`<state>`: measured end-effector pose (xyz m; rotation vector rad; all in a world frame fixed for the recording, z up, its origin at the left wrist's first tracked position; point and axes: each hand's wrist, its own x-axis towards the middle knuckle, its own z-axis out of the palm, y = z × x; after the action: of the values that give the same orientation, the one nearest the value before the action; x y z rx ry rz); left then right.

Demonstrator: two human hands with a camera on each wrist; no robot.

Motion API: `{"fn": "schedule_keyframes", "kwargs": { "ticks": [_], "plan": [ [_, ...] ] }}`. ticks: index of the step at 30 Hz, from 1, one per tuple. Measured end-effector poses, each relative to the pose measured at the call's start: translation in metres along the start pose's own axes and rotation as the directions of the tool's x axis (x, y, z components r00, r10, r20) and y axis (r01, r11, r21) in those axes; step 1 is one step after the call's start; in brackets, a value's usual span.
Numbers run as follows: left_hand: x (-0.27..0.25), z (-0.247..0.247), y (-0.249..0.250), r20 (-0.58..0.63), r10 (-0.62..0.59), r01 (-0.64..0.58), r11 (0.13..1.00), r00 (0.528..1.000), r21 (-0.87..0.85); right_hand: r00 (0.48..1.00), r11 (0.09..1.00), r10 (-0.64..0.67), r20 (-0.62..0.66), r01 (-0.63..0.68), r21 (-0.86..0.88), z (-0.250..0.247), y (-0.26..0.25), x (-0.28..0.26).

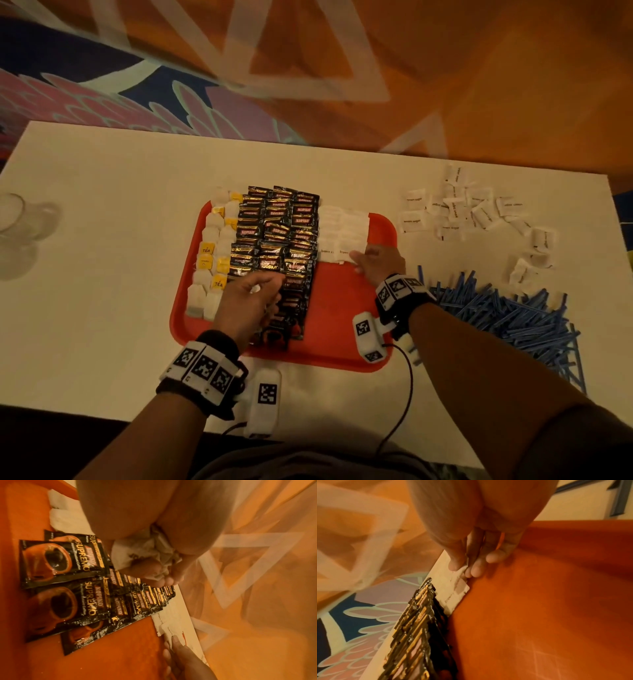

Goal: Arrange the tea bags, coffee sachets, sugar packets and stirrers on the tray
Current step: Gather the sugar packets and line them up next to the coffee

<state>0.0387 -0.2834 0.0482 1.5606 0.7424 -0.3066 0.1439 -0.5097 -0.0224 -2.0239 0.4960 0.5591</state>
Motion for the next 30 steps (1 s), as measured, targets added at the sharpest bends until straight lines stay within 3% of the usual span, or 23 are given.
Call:
{"fn": "schedule_keyframes", "kwargs": {
  "ticks": [6, 10, 12, 16, 19, 26, 30],
  "plan": [
    [0.005, -0.005, -0.002, 0.003, -0.023, 0.023, 1.000, 1.000, 0.000, 0.995, 0.966, -0.001, -0.096, -0.024, -0.258, 0.010, 0.002, 0.015],
    [0.008, -0.002, 0.003, 0.001, -0.028, 0.028, 1.000, 1.000, -0.009, 0.982, 0.980, 0.010, -0.187, -0.047, -0.193, 0.011, 0.000, 0.009],
    [0.009, -0.001, 0.004, -0.005, -0.030, 0.030, 1.000, 1.000, -0.002, 0.977, 0.974, -0.074, -0.199, 0.028, -0.226, 0.011, -0.001, 0.007],
    [0.010, -0.002, 0.004, -0.024, -0.054, 0.054, 0.999, 0.998, -0.007, 0.947, 0.899, -0.318, -0.047, 0.285, -0.333, 0.018, 0.000, 0.006],
    [0.010, -0.001, 0.006, -0.004, -0.113, 0.112, 0.991, 0.994, -0.074, 0.951, 0.890, -0.306, 0.036, 0.300, -0.345, 0.020, 0.002, 0.008],
    [0.010, 0.009, 0.024, 0.204, -0.212, 0.281, 0.865, 0.956, -0.415, 0.946, 0.936, -0.325, 0.002, 0.322, -0.145, 0.007, -0.022, -0.018],
    [0.006, 0.020, 0.038, 0.330, -0.209, 0.358, 0.791, 0.920, -0.496, 0.887, 0.918, -0.377, 0.266, 0.396, -0.019, 0.001, -0.056, -0.060]
  ]
}}
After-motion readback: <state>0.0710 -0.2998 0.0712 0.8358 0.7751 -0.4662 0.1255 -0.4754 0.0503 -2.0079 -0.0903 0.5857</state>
